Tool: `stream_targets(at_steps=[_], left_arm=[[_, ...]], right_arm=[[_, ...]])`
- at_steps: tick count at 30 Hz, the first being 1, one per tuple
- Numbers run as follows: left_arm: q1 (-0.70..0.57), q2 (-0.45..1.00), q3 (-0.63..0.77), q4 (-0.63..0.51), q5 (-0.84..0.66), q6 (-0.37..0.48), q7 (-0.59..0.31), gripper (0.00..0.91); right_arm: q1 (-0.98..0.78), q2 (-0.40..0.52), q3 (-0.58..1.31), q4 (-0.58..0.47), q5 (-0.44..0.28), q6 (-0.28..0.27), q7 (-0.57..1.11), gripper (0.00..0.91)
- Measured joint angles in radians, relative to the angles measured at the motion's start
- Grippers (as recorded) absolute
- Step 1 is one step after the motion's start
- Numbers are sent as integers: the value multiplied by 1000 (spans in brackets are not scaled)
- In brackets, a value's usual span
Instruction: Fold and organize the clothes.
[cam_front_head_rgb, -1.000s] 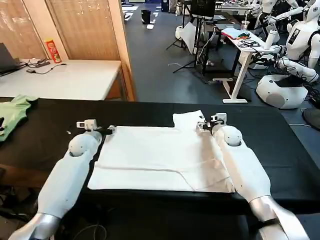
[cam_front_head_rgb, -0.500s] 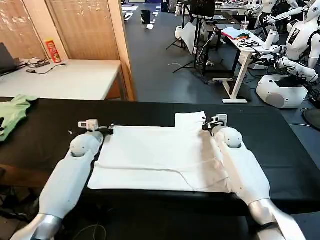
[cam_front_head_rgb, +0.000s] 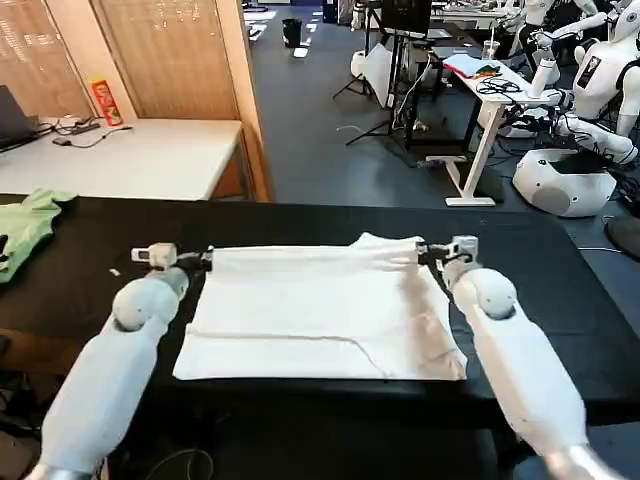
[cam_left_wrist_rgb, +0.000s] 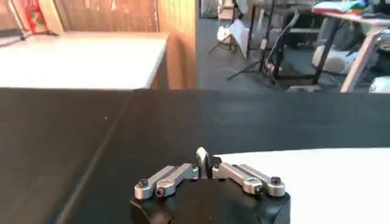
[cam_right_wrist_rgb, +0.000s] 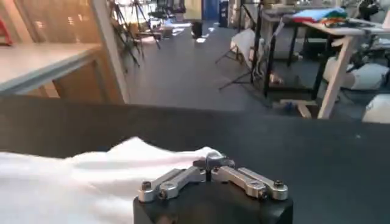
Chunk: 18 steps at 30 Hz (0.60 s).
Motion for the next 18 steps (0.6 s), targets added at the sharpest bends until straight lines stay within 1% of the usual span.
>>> stream_targets(at_steps=[3, 4, 10, 15, 16, 18], left_arm=[[71, 21, -20, -84, -19, 10, -11, 176], [95, 29, -28, -110, -23, 10, -12, 166], [236, 76, -84, -260, -28, 13, -15, 166], [341, 92, -132, -361, -13, 12, -22, 176], [359, 92, -140, -376, -10, 11, -22, 166], [401, 90, -158, -409, 0, 8, -22, 176]], right_arm=[[-63, -34, 21, 92, 7, -29, 15, 59], [-88, -48, 30, 126, 11, -38, 21, 59], [-207, -91, 65, 273, 14, -73, 42, 59], [-283, -107, 79, 347, 8, -96, 47, 59], [-300, -110, 80, 361, 5, -98, 48, 59], [-330, -111, 80, 376, -6, -98, 47, 59]])
